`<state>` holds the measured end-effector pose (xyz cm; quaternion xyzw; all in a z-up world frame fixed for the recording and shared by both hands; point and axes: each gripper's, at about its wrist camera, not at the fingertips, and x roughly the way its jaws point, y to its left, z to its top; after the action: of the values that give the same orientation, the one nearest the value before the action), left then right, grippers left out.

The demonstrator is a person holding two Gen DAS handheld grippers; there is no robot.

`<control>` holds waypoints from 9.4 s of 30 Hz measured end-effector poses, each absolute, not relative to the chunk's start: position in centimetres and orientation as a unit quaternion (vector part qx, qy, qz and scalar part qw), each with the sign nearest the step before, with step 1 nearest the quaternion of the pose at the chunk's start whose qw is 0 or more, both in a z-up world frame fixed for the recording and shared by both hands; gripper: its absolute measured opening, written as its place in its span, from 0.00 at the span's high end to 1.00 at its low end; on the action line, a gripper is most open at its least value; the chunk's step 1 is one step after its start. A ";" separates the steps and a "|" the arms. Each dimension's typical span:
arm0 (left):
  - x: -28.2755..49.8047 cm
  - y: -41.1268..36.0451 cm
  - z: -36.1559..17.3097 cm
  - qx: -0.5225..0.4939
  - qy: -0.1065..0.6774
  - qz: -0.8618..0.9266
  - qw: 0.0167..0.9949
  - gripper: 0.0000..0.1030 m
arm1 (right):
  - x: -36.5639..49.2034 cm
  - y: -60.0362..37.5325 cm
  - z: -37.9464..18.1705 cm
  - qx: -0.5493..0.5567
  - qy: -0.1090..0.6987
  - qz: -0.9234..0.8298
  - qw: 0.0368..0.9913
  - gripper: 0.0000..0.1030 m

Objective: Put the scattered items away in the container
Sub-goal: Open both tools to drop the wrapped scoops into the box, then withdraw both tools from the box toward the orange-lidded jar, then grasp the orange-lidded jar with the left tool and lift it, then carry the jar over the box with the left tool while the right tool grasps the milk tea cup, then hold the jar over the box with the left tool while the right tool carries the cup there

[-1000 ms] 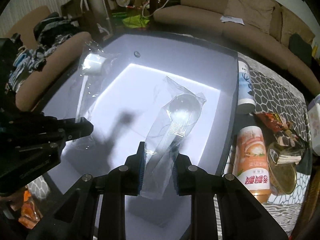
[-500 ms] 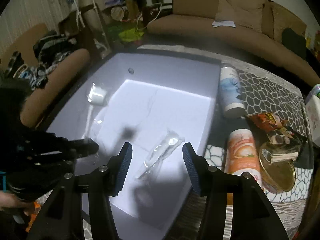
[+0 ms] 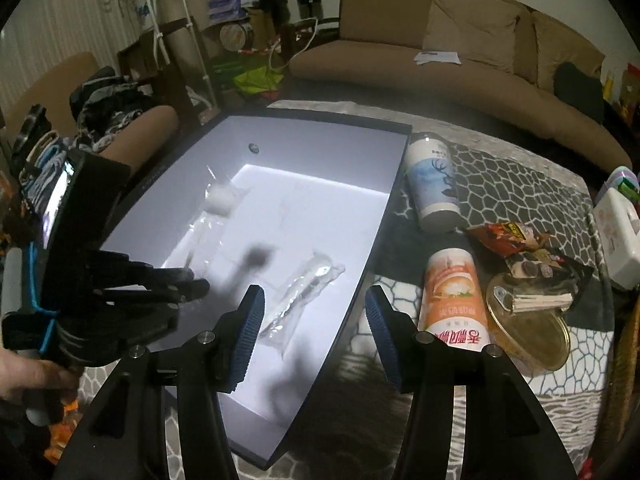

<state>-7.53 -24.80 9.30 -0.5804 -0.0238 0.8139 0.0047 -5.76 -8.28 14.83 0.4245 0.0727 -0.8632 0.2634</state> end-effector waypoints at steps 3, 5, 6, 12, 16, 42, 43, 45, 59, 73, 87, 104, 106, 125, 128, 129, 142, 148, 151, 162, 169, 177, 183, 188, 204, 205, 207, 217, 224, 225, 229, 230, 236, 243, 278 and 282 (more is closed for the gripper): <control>-6.7 -25.3 9.9 -0.574 -0.041 0.818 -0.003 0.55 | -4.8 -8.4 15.3 0.416 0.080 -0.866 0.265 0.47; -6.1 -25.4 10.4 -0.569 -0.045 0.821 -0.006 0.55 | -4.0 -8.5 15.6 0.411 0.085 -0.867 0.269 0.47; -5.7 -25.4 10.7 -0.567 -0.045 0.822 -0.006 0.55 | -3.8 -8.5 15.7 0.410 0.087 -0.867 0.270 0.47; -3.4 -24.8 12.5 -0.555 -0.026 0.831 -0.016 0.50 | -1.9 -8.5 16.4 0.404 0.085 -0.867 0.280 0.47; -1.9 -24.2 13.3 -0.551 -0.021 0.834 -0.021 0.47 | -0.7 -8.4 16.9 0.400 0.087 -0.867 0.284 0.47; 7.0 -22.3 16.2 -0.509 -0.095 0.855 -0.022 0.08 | 6.3 -3.2 20.1 0.372 0.062 -0.886 0.271 0.00; 7.2 -22.2 16.4 -0.507 -0.094 0.856 -0.022 0.07 | 6.6 -3.0 20.2 0.370 0.061 -0.887 0.269 0.00; 7.8 -21.6 17.0 -0.502 -0.090 0.860 -0.020 0.00 | 7.3 -2.3 20.7 0.365 0.059 -0.891 0.264 0.00; 11.6 -16.6 20.3 -0.463 -0.045 0.885 -0.023 0.00 | 11.2 4.1 22.7 0.344 0.026 -0.912 0.224 0.00; 11.5 -8.8 19.7 -0.462 -0.032 0.886 0.032 0.00 | 11.4 12.4 22.5 0.344 -0.004 -0.921 0.180 0.00; 7.5 -3.4 15.7 -0.461 -0.023 0.885 0.063 0.00 | 7.0 19.4 17.0 0.391 -0.047 -0.908 0.144 0.00; -1.6 0.1 8.7 -0.423 -0.046 0.905 0.011 0.00 | -0.1 22.6 10.4 0.404 -0.084 -0.899 0.144 0.00; -2.4 0.3 8.0 -0.416 -0.045 0.908 0.005 0.00 | -0.9 23.0 9.8 0.409 -0.096 -0.896 0.144 0.00; -9.3 -1.8 1.7 -0.430 -0.109 0.894 -0.061 0.12 | -1.4 20.1 8.0 0.434 -0.062 -0.880 0.184 0.00; -9.5 -1.7 1.7 -0.436 -0.102 0.891 -0.068 0.20 | -1.5 20.2 7.9 0.436 -0.063 -0.879 0.182 0.00; -9.5 -1.6 1.6 -0.438 -0.094 0.891 -0.068 0.20 | -1.5 20.2 7.9 0.437 -0.063 -0.879 0.182 0.00; -3.9 -1.6 4.8 -0.432 -0.066 0.899 -0.033 0.21 | -1.3 20.5 8.0 0.428 -0.064 -0.885 0.174 0.00; -0.8 -2.0 8.2 -0.421 -0.075 0.904 0.000 0.21 | -1.0 19.8 7.5 0.428 -0.049 -0.887 0.165 0.00; 0.0 -2.6 9.7 -0.416 -0.080 0.906 0.008 0.21 | -0.5 19.0 7.8 0.425 -0.033 -0.889 0.169 0.00; 2.9 -6.3 17.1 -0.379 -0.097 0.919 0.043 0.21 | 0.1 17.5 9.6 0.420 -0.035 -0.888 0.186 0.00; 2.8 -11.0 23.0 -0.359 -0.126 0.923 0.054 0.21 | -1.2 14.6 12.8 0.407 -0.014 -0.891 0.199 0.00; 1.5 -18.4 26.8 -0.340 -0.118 0.933 0.016 0.21 | -7.0 8.0 15.2 0.406 0.002 -0.885 0.230 0.00; -0.3 -23.2 26.5 -0.340 -0.122 0.932 -0.011 0.21 | -14.7 2.9 14.7 0.433 -0.020 -0.865 0.252 0.00; -2.0 -26.3 24.2 -0.353 -0.135 0.926 -0.020 0.21 | -22.5 0.9 11.9 0.481 -0.053 -0.837 0.255 0.00; -7.1 -29.5 19.2 -0.372 -0.168 0.913 0.002 0.21 | -32.2 -1.8 5.3 0.533 -0.022 -0.792 0.296 0.01; -7.1 -29.4 19.1 -0.372 -0.168 0.913 0.003 0.21 | -32.2 -2.1 5.1 0.533 -0.016 -0.792 0.298 0.01; -7.4 -29.4 19.0 -0.373 -0.171 0.912 0.006 0.21 | -32.3 -2.9 4.5 0.535 -0.003 -0.788 0.304 0.04; -7.9 -28.9 19.1 -0.382 -0.167 0.909 0.010 0.21 | -31.7 -3.6 3.7 0.545 0.034 -0.792 0.274 0.37; -7.8 -29.3 20.0 -0.390 -0.173 0.905 0.015 0.21 | -28.1 0.3 9.7 0.508 0.016 -0.820 0.263 0.37; -7.8 -29.5 20.2 -0.394 -0.176 0.902 0.017 0.21 | -27.3 0.5 10.9 0.500 0.018 -0.823 0.268 0.37; -7.9 -30.6 21.2 -0.411 -0.195 0.890 0.034 0.21 | -23.3 0.0 16.1 0.467 0.045 -0.830 0.302 0.37; -8.1 -31.0 21.6 -0.417 -0.200 0.886 0.039 0.21 | -22.1 -0.6 17.5 0.456 0.063 -0.835 0.301 0.37; -8.9 -32.2 22.9 -0.433 -0.180 0.883 0.015 0.21 | -20.1 -2.0 19.6 0.462 0.096 -0.838 0.275 0.38; -9.1 -31.9 23.7 -0.450 -0.146 0.881 0.003 0.21 | -18.0 -3.1 23.8 0.450 0.091 -0.838 0.295 0.96; -9.0 -29.1 20.2 -0.481 -0.143 0.865 0.028 0.21 | -21.8 -0.5 4.3 0.620 -0.141 -0.751 0.180 0.26; -8.8 -29.0 19.7 -0.483 -0.148 0.862 0.029 0.21 | -21.6 -0.6 4.5 0.614 -0.134 -0.752 0.198 0.28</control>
<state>-8.82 -29.04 19.70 -0.4831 -0.1484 0.8624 0.0289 -21.57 -0.57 4.49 0.6137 -0.1342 -0.7524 0.1981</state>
